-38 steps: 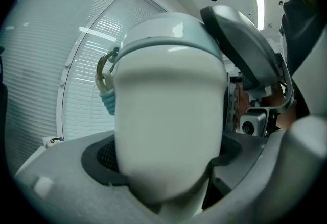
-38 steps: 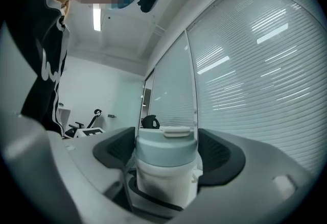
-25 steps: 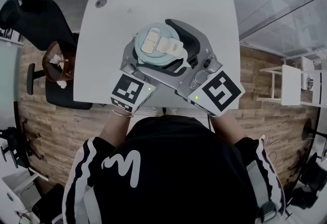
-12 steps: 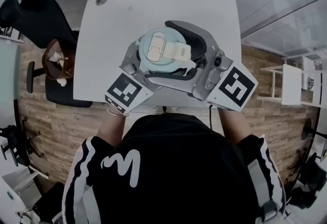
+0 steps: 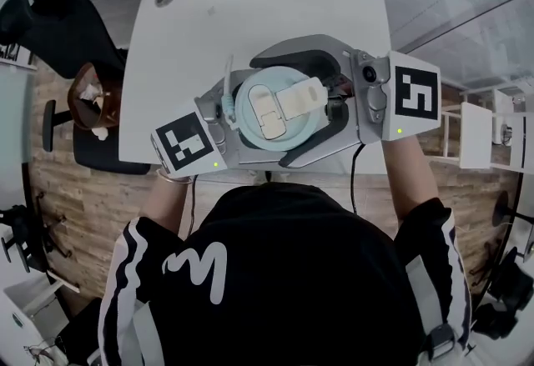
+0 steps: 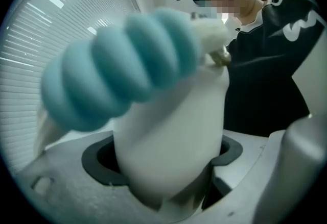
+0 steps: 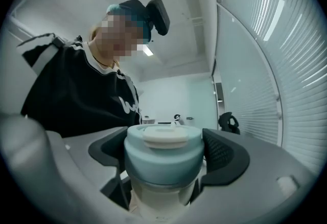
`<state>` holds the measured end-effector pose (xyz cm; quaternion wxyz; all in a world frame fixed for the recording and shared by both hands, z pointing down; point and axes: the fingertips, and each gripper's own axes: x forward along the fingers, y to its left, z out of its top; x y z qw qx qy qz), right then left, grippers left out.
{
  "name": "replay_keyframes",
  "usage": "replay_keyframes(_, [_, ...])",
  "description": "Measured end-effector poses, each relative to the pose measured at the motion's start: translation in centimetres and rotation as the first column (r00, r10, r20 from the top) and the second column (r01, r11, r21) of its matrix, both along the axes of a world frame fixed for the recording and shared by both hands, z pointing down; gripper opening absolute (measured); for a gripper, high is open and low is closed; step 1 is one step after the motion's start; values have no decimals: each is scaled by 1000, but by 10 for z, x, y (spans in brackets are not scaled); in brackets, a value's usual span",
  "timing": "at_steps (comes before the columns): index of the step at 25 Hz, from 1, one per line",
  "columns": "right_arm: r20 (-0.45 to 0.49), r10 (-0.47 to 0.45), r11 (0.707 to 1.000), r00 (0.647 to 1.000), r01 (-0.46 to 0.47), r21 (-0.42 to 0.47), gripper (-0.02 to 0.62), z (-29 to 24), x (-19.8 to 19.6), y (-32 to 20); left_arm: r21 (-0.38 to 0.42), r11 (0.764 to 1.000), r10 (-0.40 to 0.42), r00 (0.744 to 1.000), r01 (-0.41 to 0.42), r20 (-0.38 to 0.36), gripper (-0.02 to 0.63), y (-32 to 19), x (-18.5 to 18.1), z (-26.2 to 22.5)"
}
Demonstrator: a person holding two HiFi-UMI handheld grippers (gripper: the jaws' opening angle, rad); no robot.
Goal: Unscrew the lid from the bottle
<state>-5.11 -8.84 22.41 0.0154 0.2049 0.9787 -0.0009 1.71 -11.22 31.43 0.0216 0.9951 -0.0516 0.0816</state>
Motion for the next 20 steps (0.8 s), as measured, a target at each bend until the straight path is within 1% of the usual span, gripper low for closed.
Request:
replay_keyframes(3, [-14, -141, 990, 990, 141, 2, 445, -3, 3, 9, -13, 996, 89, 996, -89, -14, 459, 12, 3, -3])
replay_keyframes(6, [-54, -256, 967, 965, 256, -1, 445, -2, 5, 17, -14, 988, 152, 987, -153, -48, 459, 21, 6, -6])
replay_keyframes(9, [-56, -374, 928, 926, 373, -21, 445, -5, 9, 21, -28, 977, 208, 976, -210, -60, 459, 29, 9, -9])
replay_keyframes(13, [-35, -519, 854, 854, 518, -44, 445, -11, 14, 28, -26, 959, 281, 957, -284, -71, 459, 38, 12, -14])
replay_keyframes(15, [-40, -570, 821, 821, 569, -46, 445, -11, 14, 30, -29, 953, 298, 952, -301, -75, 459, 40, 11, -13])
replay_keyframes(17, [-47, -603, 798, 796, 601, -45, 445, -9, 14, 30, -33, 952, 300, 951, -303, -74, 459, 39, 10, -11])
replay_keyframes(18, [-49, -613, 790, 789, 611, -46, 445, -9, 14, 29, -34, 953, 299, 951, -302, -77, 459, 39, 10, -10])
replay_keyframes(19, [-50, -614, 789, 788, 612, -54, 445, -8, 13, 28, -33, 953, 297, 951, -300, -85, 459, 38, 9, -11])
replay_keyframes(20, [-50, -600, 800, 798, 597, -66, 446, -8, 10, 26, -30, 956, 288, 953, -292, -98, 459, 36, 8, -12])
